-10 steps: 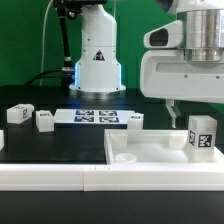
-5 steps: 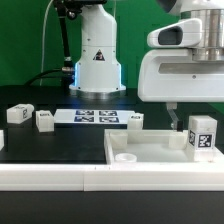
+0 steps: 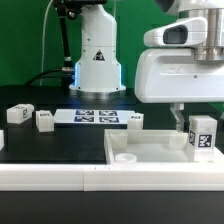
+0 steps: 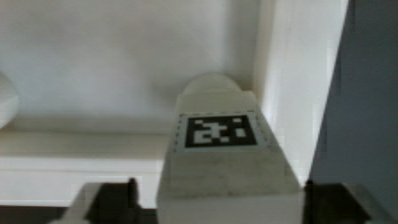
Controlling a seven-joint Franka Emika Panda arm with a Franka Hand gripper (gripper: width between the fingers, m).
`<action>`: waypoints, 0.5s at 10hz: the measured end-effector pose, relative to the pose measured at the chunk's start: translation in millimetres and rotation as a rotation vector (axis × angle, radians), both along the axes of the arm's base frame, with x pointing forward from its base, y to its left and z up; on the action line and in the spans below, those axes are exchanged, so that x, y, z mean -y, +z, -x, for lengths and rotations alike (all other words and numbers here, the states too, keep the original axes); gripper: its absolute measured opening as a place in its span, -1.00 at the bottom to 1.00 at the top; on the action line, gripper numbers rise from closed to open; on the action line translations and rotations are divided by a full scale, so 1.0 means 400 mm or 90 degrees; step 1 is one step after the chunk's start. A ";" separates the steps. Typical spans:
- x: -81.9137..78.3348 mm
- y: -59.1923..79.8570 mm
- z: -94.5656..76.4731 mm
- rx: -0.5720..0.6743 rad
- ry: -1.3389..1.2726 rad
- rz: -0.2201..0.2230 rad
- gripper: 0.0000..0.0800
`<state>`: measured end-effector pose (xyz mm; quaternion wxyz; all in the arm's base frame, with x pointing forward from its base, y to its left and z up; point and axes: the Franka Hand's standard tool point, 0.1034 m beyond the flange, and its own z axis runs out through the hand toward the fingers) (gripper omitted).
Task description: Assemble one leg
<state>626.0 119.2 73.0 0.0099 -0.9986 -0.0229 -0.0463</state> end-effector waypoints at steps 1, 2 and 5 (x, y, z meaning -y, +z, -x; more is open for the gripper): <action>0.000 0.000 0.000 0.000 0.000 0.000 -0.27; 0.000 0.000 0.000 0.000 0.000 0.000 -0.27; 0.000 0.000 0.000 -0.001 -0.042 -0.006 -0.28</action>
Offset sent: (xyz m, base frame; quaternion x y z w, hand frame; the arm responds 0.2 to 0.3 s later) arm 0.0000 0.0000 0.0000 0.0000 0.0000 0.0650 0.9979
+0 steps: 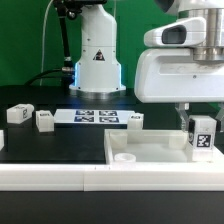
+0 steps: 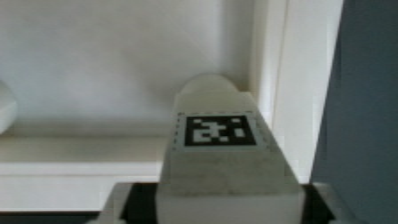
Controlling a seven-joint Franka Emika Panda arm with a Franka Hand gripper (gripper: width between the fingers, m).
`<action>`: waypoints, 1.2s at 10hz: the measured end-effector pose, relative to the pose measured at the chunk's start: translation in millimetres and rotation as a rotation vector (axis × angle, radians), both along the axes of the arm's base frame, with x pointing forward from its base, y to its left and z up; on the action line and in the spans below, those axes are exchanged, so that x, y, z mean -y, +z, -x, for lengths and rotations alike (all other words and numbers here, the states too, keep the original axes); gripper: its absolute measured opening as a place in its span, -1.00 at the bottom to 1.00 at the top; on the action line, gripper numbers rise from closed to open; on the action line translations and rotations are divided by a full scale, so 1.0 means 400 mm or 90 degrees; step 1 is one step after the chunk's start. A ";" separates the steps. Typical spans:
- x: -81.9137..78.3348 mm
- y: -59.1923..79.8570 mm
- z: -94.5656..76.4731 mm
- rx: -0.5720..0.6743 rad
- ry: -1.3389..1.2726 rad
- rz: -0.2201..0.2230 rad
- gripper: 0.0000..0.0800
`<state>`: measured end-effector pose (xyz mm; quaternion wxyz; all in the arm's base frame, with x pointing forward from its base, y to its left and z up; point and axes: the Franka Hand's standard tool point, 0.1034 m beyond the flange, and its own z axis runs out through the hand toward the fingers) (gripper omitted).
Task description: Assemble one leg
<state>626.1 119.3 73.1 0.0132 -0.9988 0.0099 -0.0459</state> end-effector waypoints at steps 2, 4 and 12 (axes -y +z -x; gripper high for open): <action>0.003 0.000 0.000 -0.004 -0.156 -0.020 -0.28; 0.007 -0.001 0.000 -0.008 -0.287 -0.035 -0.27; 0.016 -0.001 0.006 -0.033 -0.822 -0.082 -0.27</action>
Offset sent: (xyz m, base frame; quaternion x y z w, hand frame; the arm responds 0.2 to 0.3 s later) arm -0.0008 -0.0030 0.0000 0.0092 0.0050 0.2789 0.9603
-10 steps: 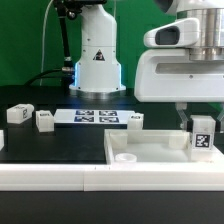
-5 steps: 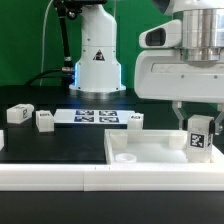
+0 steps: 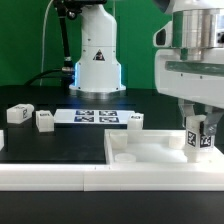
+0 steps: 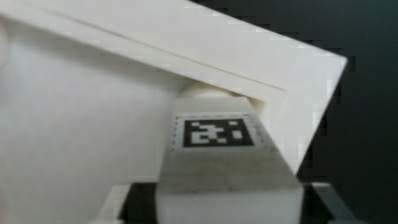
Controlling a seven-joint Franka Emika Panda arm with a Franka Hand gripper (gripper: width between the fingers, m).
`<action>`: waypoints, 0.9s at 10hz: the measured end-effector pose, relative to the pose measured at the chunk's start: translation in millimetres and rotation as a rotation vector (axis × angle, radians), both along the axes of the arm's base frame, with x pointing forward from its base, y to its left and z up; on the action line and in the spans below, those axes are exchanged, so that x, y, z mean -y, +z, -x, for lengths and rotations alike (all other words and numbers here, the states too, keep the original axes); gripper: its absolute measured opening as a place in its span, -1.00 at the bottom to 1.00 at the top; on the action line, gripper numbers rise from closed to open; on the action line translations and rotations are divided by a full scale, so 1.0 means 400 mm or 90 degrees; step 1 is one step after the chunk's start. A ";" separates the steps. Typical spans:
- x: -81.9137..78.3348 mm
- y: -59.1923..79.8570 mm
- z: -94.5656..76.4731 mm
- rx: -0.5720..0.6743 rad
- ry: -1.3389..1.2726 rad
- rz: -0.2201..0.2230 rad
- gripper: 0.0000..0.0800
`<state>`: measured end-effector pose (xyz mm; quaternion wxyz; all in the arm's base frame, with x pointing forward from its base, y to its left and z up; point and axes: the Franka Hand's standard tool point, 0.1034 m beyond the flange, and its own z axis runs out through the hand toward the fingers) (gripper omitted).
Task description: Assemble one leg
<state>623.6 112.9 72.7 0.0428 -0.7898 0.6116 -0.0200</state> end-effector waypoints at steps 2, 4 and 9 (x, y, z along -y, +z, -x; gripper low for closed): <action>0.000 -0.001 0.001 0.000 -0.010 -0.003 -0.27; -0.002 -0.001 0.001 0.001 0.011 -0.002 -0.14; -0.015 0.003 -0.006 0.018 0.283 0.022 0.61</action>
Offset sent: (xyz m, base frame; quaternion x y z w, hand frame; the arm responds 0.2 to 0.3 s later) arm 0.0000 0.0000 0.0000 0.0000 0.0000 -0.0650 0.9979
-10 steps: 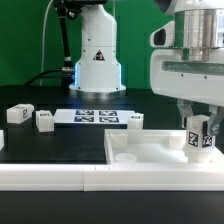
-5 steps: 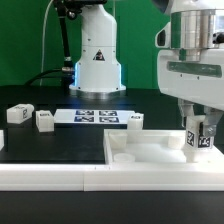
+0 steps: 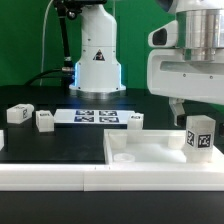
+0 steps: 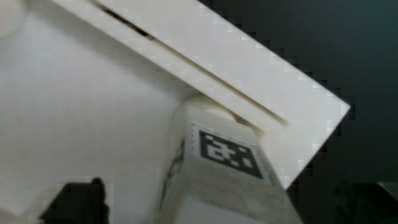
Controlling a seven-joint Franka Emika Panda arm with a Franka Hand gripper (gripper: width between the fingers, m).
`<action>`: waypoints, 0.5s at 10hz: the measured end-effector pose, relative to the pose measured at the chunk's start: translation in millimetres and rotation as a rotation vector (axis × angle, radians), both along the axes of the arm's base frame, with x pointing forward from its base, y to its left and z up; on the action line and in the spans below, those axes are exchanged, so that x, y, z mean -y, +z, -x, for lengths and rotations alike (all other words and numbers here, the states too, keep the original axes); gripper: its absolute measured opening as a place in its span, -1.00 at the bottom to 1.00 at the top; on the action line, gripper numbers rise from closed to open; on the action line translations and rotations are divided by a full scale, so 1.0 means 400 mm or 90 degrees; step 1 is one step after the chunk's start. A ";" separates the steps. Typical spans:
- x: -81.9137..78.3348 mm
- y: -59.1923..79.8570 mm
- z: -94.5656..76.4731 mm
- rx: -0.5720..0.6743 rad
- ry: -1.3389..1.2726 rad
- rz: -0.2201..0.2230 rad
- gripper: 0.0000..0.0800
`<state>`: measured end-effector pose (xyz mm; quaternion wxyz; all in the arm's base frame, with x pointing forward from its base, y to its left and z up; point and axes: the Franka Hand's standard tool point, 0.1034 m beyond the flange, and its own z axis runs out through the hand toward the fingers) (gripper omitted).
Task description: Assemble one leg
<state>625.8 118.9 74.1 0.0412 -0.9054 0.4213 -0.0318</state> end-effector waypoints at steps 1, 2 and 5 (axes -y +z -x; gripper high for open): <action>-0.001 0.000 0.000 0.004 0.058 0.006 0.62; -0.009 0.000 0.001 0.006 0.097 0.012 0.62; -0.009 0.004 -0.007 0.014 0.306 0.037 0.62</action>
Offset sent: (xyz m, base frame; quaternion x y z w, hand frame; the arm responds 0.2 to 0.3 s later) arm 0.0095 0.0112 -0.0026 -0.0062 0.0031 -0.2418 0.9703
